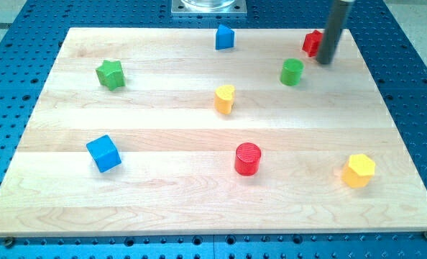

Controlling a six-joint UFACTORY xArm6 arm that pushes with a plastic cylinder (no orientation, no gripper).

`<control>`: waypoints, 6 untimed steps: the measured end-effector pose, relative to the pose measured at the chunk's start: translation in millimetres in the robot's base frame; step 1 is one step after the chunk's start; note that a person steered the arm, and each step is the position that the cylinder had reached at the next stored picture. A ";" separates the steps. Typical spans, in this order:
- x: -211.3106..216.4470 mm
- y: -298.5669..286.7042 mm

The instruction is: Move the green circle into the red star

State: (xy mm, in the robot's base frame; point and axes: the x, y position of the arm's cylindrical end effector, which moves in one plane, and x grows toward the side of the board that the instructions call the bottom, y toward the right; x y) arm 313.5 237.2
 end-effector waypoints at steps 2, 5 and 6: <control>73.7 -81.1; 29.2 -129.1; -13.2 -105.5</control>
